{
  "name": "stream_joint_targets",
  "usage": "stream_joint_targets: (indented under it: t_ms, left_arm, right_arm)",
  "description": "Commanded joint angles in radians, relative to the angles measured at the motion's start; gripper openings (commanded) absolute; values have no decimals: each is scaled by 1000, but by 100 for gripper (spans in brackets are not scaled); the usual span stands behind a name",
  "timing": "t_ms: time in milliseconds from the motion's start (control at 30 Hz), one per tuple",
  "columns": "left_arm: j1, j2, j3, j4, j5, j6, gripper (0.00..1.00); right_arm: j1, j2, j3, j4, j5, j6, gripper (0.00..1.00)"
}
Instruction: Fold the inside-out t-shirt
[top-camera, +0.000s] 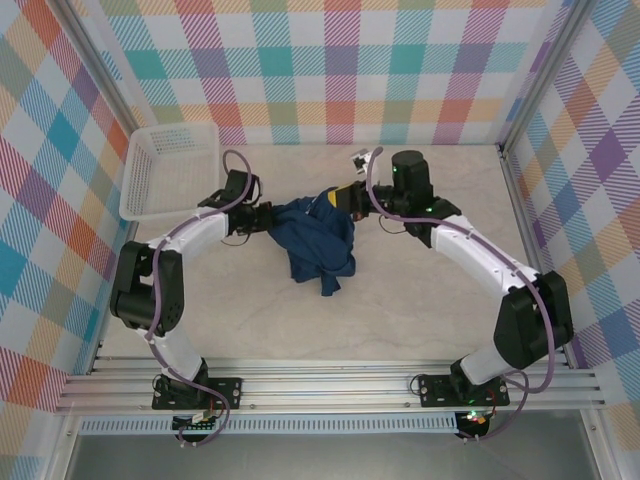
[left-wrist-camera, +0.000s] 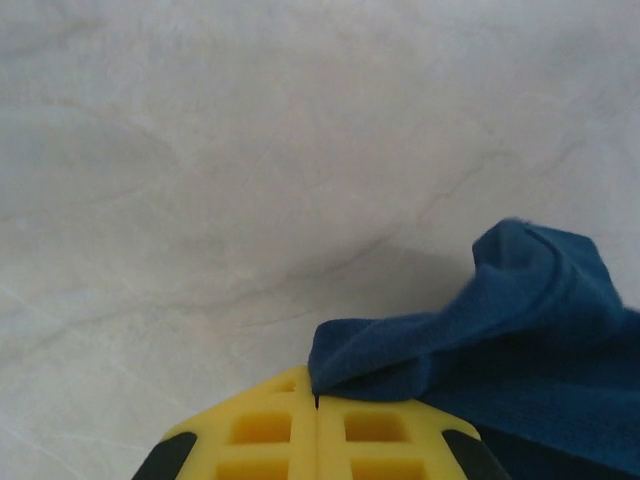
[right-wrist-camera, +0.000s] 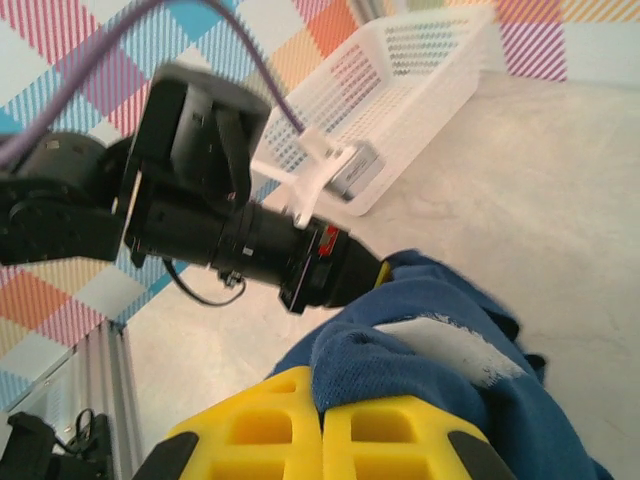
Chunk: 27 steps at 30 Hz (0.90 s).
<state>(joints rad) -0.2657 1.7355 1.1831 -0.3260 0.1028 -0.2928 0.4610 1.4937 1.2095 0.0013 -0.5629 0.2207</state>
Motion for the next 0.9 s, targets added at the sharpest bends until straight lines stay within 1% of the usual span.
stream_joint_targets:
  t_ms: [0,67,167,233,300,367,400,433,500,567,600,633,667,767,800,867]
  left_arm:
    - [15,-74,-120,40,-30,-32,0]
    - [15,-108,-200,103,-16,-53,0]
    - [8,-143,-339,205,66,-107,0]
    - [-21,-159,-422,301,126,-144,0]
    - [-87,-165,-458,344,171,-137,0]
    - [-120,-175,-467,336,165,-128,0]
    - [-120,-190,-469,332,153,-136,0]
    - [-119,-205,-466,320,125,-136,3]
    - [-118,-254,-449,279,52,-125,29]
    - [-118,-309,-430,245,0,-113,45]
    - [-118,-346,-423,232,-15,-109,51]
    - [-119,-381,-422,235,-13,-103,56]
    - [-121,-423,-423,249,16,-93,63]
    - [-157,-499,-409,326,164,-61,76]
    - [-181,-492,-377,329,199,-40,77]
    - [-244,-444,-297,304,204,26,78]
  right_arm:
    - [-63,-89,15,24,60,-3,0]
    - [-118,-123,-17,120,64,90,0]
    - [-160,-144,-35,288,65,211,0]
    - [-166,-136,-31,387,36,268,0]
    - [-173,-113,-14,464,-19,310,0]
    - [-173,-97,8,468,-84,297,0]
    - [-173,-91,20,440,-121,275,0]
    - [-173,-85,27,414,-156,253,0]
    - [-173,-81,28,341,-212,196,0]
    - [-173,-78,40,243,-255,126,0]
    - [-173,-78,42,200,-257,97,0]
    - [-173,-79,41,173,-263,79,0]
    - [-173,-82,37,150,-270,66,0]
    - [-172,-87,10,149,-293,68,0]
    - [-172,-86,4,152,-302,72,0]
    - [-171,-84,-4,153,-320,73,0]
